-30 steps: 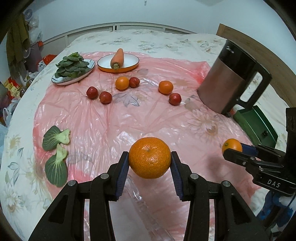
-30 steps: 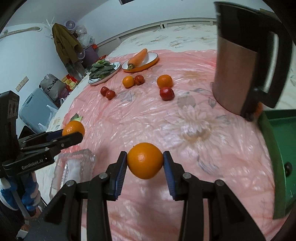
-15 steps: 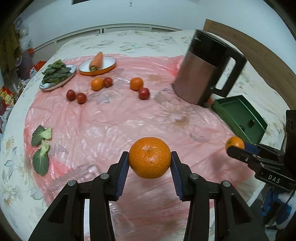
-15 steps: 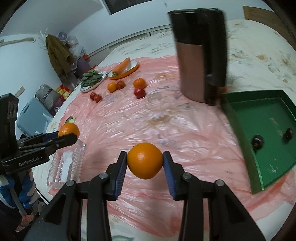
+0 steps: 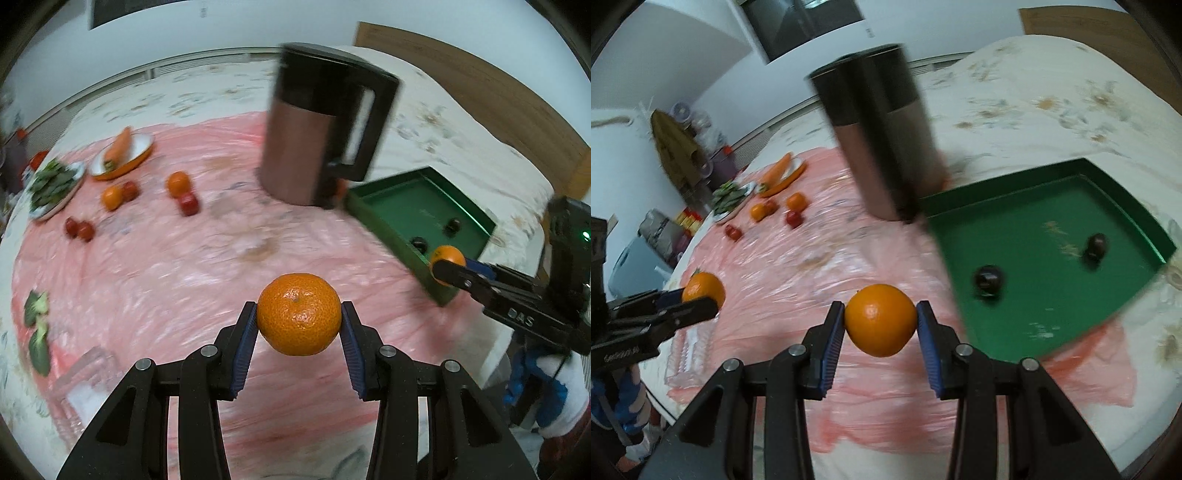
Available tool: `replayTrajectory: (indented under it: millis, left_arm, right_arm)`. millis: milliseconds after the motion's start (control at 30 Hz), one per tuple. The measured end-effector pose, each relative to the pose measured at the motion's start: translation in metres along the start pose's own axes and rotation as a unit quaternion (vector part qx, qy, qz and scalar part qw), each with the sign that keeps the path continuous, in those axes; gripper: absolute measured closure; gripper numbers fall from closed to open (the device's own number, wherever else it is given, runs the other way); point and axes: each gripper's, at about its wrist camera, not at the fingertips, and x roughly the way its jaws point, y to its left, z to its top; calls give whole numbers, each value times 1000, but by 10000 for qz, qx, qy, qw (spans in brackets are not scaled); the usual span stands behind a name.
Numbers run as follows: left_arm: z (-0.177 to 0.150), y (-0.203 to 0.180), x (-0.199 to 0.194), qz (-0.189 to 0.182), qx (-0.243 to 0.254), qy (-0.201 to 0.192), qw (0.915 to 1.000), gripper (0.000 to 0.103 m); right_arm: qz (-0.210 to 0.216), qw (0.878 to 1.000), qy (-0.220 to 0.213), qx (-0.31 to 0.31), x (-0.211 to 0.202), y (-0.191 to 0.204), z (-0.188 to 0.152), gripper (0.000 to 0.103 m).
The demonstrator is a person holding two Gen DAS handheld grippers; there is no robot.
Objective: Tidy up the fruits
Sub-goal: 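Carry both oranges in the two tools over the green box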
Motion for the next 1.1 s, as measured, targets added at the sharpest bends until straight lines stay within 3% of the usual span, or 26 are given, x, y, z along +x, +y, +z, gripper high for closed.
replayTrajectory:
  millis: [433, 767, 1100]
  left_arm:
    - [33, -114, 60, -543, 755, 410, 9948, 64]
    - [47, -174, 104, -615, 1216, 666, 9884, 64]
    - [46, -188, 131, -508, 1322, 852, 9863, 64]
  right_arm:
    - [-787, 9963, -52, 354, -2, -118, 12, 63]
    - [-1042, 9944, 24, 150, 10, -148, 15, 63]
    - [-1172, 9931, -14, -41, 19, -153, 14, 63]
